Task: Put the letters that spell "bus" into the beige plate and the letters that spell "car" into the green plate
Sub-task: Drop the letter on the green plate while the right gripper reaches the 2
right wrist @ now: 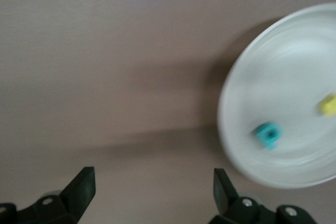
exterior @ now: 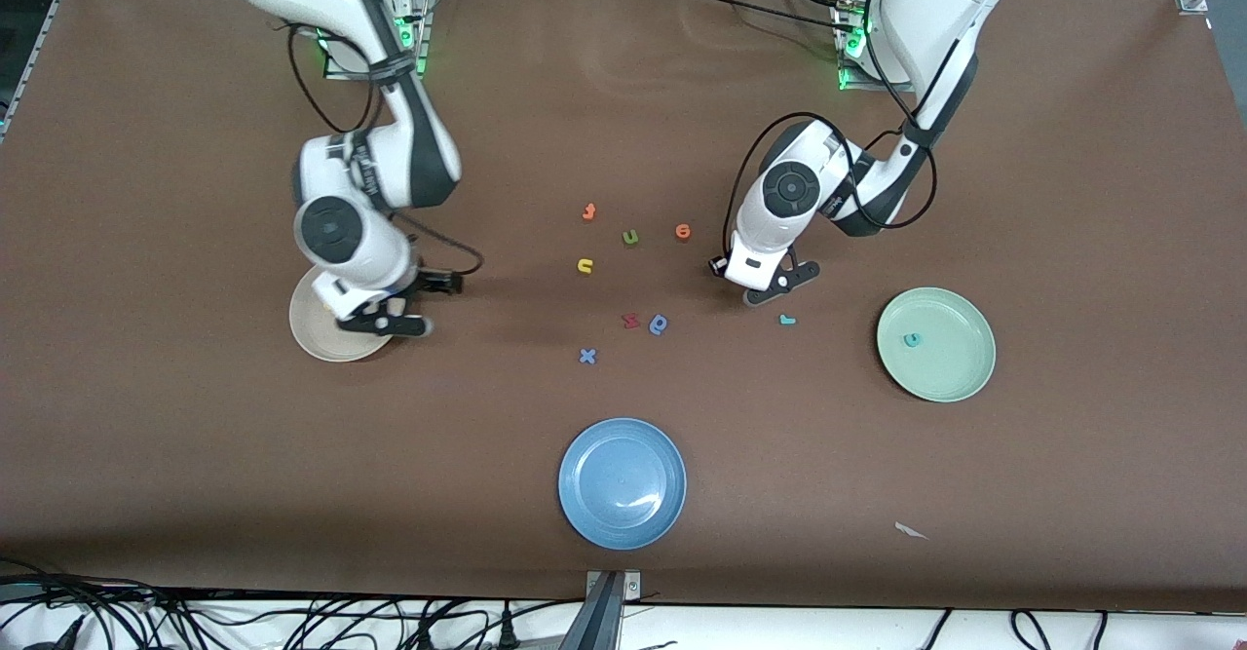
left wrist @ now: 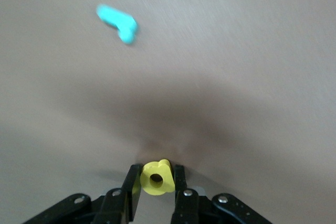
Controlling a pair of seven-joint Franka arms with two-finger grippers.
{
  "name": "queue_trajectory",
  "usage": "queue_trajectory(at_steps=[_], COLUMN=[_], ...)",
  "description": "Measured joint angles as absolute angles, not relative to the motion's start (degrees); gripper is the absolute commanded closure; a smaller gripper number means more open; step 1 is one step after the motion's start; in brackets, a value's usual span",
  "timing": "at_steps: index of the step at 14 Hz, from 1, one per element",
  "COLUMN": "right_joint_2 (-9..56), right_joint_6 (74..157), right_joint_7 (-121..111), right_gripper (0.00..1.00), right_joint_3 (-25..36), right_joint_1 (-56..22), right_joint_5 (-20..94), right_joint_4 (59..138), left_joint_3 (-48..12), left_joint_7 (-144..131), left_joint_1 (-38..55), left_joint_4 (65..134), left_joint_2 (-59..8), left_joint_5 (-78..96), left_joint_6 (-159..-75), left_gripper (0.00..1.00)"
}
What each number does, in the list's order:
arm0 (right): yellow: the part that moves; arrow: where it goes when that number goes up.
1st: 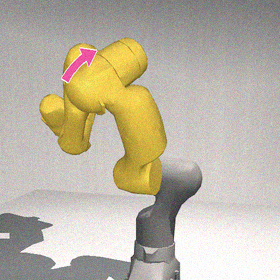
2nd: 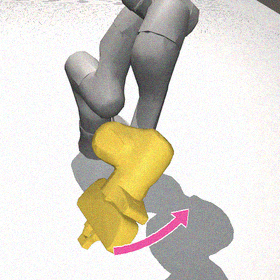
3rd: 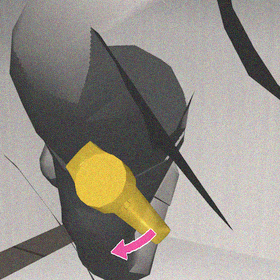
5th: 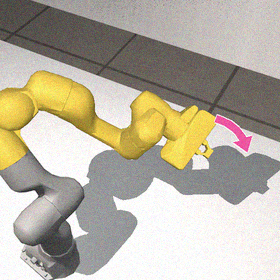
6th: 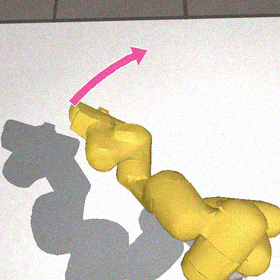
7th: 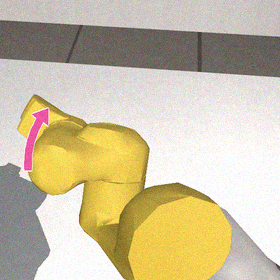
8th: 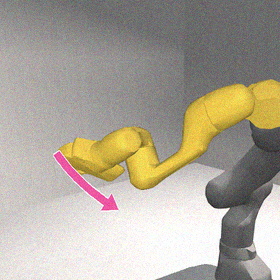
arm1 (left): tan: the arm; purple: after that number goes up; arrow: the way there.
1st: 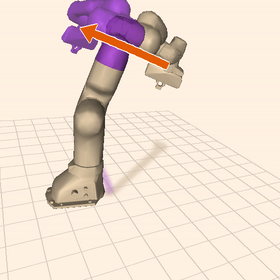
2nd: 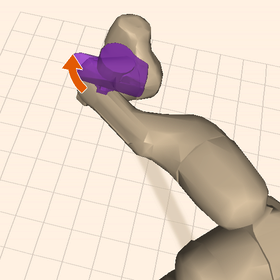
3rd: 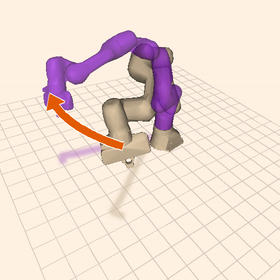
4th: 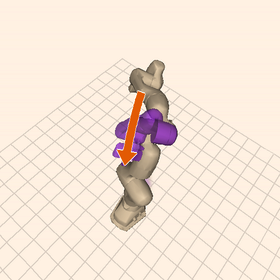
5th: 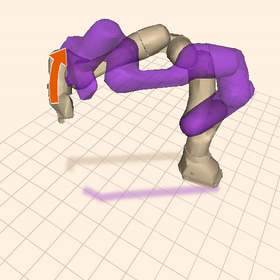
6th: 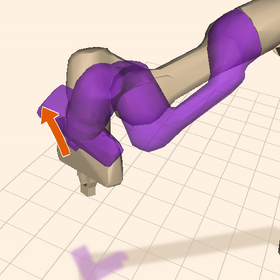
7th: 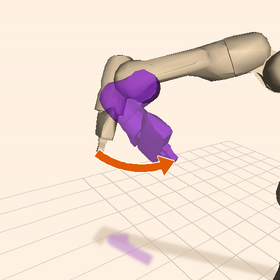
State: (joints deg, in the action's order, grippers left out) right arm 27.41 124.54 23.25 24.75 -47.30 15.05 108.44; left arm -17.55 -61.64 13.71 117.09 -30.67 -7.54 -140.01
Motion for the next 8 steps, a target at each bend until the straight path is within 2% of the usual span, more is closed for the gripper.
queue_trajectory(at_steps=[4,5,7,8], right_joint_2=[29.95,31.06,33.64,35.10], right_joint_6=[127.23,129.46,134.49,136.81], right_joint_7=[35.90,38.94,44.23,46.00], right_gripper=[0.04,0.09,0.33,0.39], right_joint_3=[24.08,23.96,23.85,23.81], right_joint_1=[-55.76,-57.86,-61.61,-63.12], right_joint_5=[21.85,22.26,22.35,22.36], right_joint_4=[105.72,105.41,105.29,105.24], left_joint_3=[-17.28,-17.24,-17.11,-17.01], left_joint_7=[-48.90,-43.78,-31.96,-25.51], left_joint_1=[6.72,4.56,-0.24,-2.85], left_joint_4=[109.13,107.85,106.92,106.90], left_joint_2=[-30.37,-30.01,-29.17,-28.94], left_joint_5=[-7.98,-8.03,-8.11,-8.34], left_joint_6=[-127.67,-125.14,-122.39,-122.03], left_gripper=[0.76,0.76,0.76,0.76])
